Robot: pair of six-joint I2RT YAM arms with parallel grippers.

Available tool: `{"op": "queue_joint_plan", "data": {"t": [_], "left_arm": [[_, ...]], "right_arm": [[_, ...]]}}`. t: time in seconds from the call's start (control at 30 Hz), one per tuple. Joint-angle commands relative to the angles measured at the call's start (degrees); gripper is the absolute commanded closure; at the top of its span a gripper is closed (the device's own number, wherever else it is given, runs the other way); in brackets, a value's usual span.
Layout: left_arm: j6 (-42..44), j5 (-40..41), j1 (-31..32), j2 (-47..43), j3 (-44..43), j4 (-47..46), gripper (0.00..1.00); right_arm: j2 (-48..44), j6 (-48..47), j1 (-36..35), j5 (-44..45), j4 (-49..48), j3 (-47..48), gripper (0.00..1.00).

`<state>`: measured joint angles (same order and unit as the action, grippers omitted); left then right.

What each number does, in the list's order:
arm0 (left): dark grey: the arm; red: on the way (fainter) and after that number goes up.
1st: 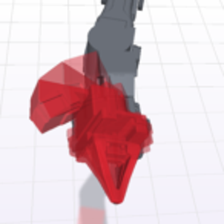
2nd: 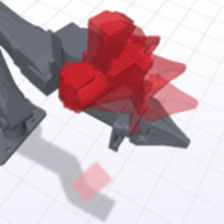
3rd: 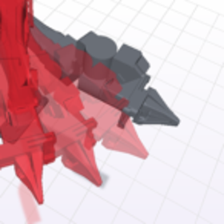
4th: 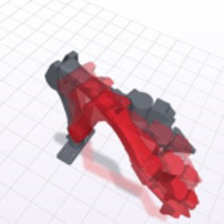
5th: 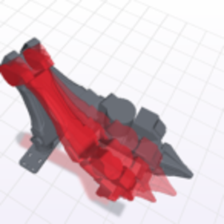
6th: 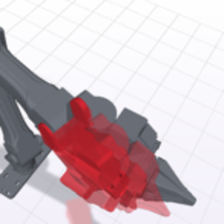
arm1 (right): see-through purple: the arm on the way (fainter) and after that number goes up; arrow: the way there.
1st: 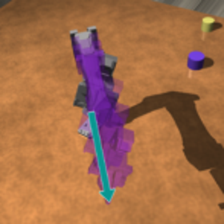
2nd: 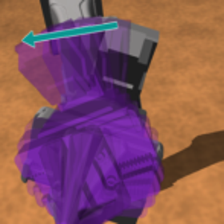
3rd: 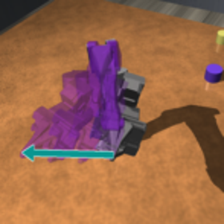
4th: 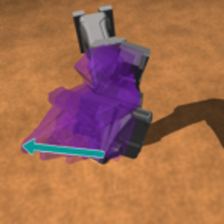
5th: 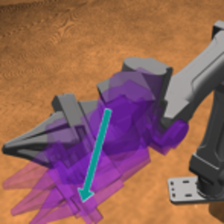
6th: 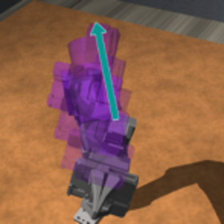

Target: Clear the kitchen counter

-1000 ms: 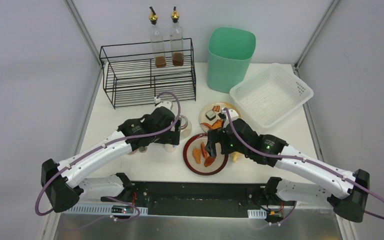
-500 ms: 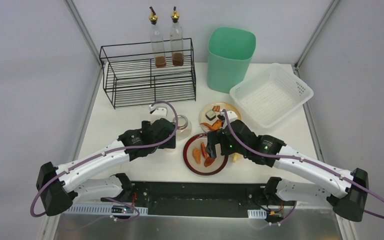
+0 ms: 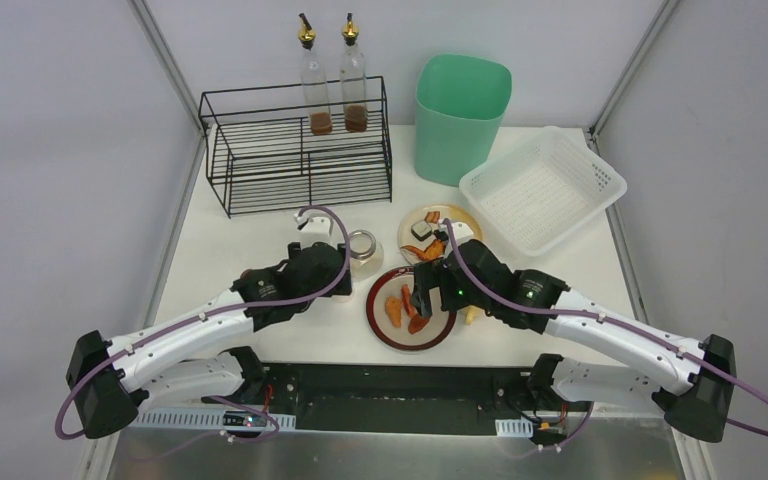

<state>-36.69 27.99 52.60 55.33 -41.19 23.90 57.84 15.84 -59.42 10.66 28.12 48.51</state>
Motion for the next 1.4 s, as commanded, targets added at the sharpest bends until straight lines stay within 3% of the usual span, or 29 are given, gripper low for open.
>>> {"op": "queue_joint_plan", "data": {"t": [0.0, 0.4, 0.83, 1.17, 1.23, 1.37], "left_arm": [[0.0, 3.8, 1.3, -0.5, 1.1, -3.9, 0.34], [-0.2, 13.0, 5.5, -1.1, 3.4, -7.9, 0.28], [2.6, 22.7, 11.3, 0.9, 7.0, -16.1, 0.28], [4.3, 27.9, 13.2, 2.5, 9.3, -21.3, 0.42], [4.8, 28.7, 13.6, 2.0, 9.7, -22.1, 0.53], [7.0, 27.5, 14.0, 0.7, 9.6, -23.6, 0.84]], "right_arm": [[0.1, 0.1, -0.2, -0.5, -1.9, -0.5, 0.01], [-0.3, 0.1, -0.2, -1.2, -2.7, -1.6, 0.01], [-0.9, 0.2, -0.2, -1.6, -2.8, -2.2, 0.01], [-0.9, 0.3, -0.2, -2.0, -3.2, -2.2, 0.01], [-0.8, 0.2, -0.2, -2.0, -3.1, -2.3, 0.01], [-0.7, 0.2, -0.2, -1.8, -3.1, -2.3, 0.01]]}}
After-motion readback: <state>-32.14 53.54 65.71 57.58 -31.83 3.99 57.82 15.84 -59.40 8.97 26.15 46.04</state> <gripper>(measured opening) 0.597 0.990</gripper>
